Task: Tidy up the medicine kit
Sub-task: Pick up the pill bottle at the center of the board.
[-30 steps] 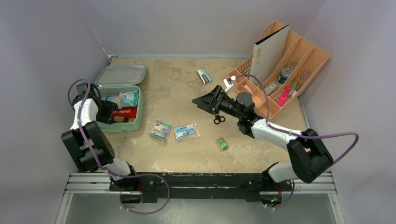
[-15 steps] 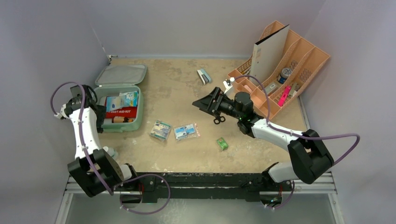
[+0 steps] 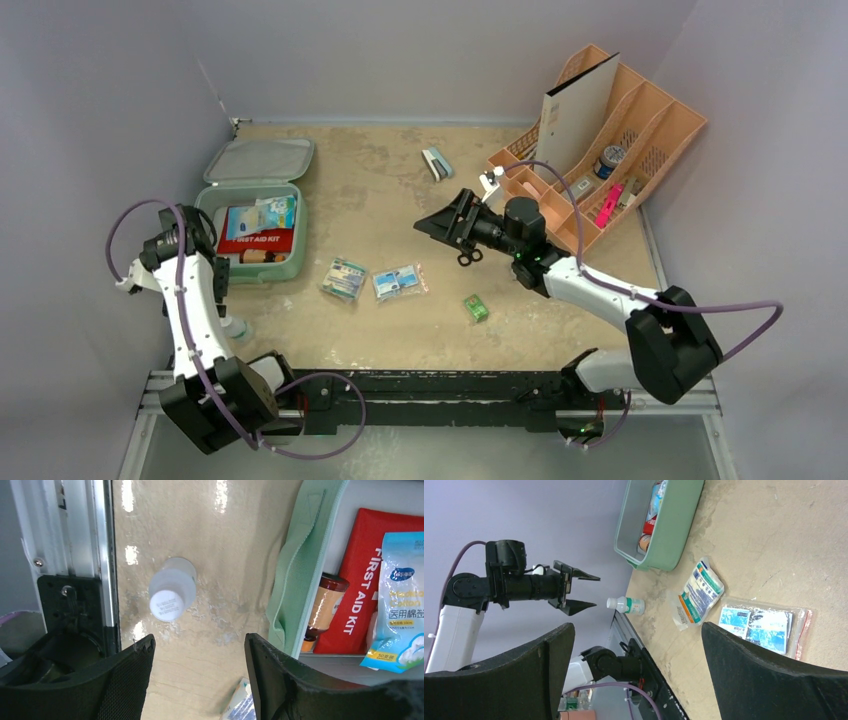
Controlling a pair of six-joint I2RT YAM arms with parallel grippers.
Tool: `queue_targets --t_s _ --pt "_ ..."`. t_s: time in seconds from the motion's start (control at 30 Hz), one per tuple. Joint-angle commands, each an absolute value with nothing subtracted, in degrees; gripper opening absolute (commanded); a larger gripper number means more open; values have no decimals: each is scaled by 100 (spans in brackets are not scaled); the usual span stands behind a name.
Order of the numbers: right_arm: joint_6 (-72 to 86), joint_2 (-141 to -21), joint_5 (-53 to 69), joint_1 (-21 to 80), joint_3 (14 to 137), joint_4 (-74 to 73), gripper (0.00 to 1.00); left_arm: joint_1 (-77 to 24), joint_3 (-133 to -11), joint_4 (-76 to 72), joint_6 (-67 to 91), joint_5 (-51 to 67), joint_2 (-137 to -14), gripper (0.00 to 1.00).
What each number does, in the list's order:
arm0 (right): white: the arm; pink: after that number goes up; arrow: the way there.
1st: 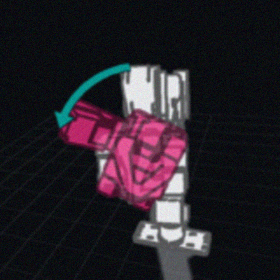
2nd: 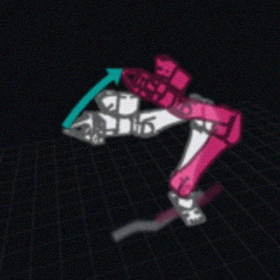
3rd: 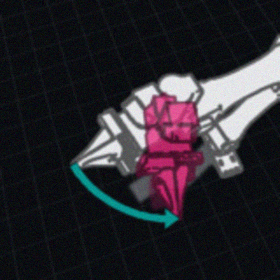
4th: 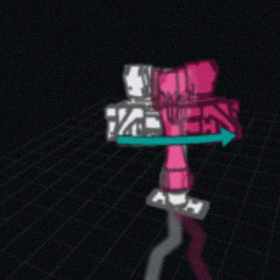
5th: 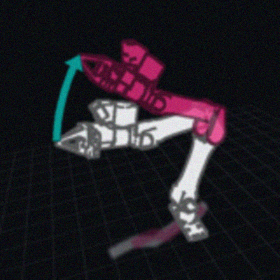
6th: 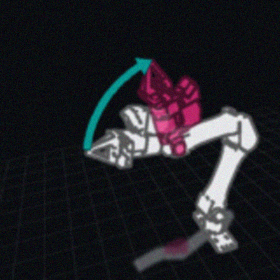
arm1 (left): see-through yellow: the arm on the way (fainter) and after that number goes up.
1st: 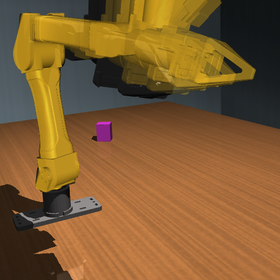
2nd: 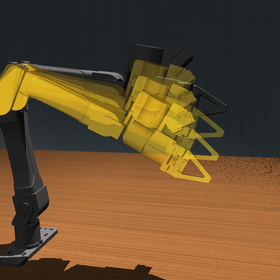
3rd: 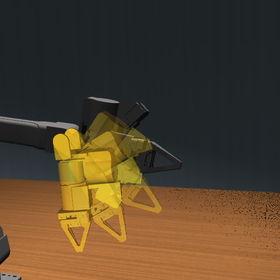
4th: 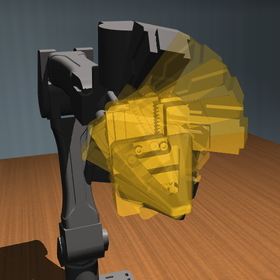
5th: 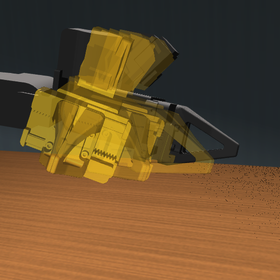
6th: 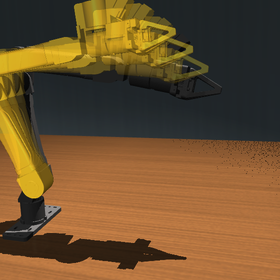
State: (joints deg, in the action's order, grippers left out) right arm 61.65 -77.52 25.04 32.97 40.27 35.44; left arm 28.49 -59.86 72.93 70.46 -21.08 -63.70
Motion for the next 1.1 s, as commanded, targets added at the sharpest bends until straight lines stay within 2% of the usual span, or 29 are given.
queue_targets --t_s 0.0,0.43,0.73,1.07 --pt "5976 -7534 2470 3295 4236 3452 99 2892 -5814 7464 7100 -2574 -6172 65" --pt "6090 -7578 2500 3322 4228 3458 99 2962 -5458 7146 7146 -2899 -6512 67" --pt "6223 -7755 2586 3322 4314 3588 99 3030 -5133 6809 7136 -2670 -6768 67" --pt "6230 -7828 2573 3322 4324 3597 99 3076 -5001 6620 7110 -2654 -6620 48"
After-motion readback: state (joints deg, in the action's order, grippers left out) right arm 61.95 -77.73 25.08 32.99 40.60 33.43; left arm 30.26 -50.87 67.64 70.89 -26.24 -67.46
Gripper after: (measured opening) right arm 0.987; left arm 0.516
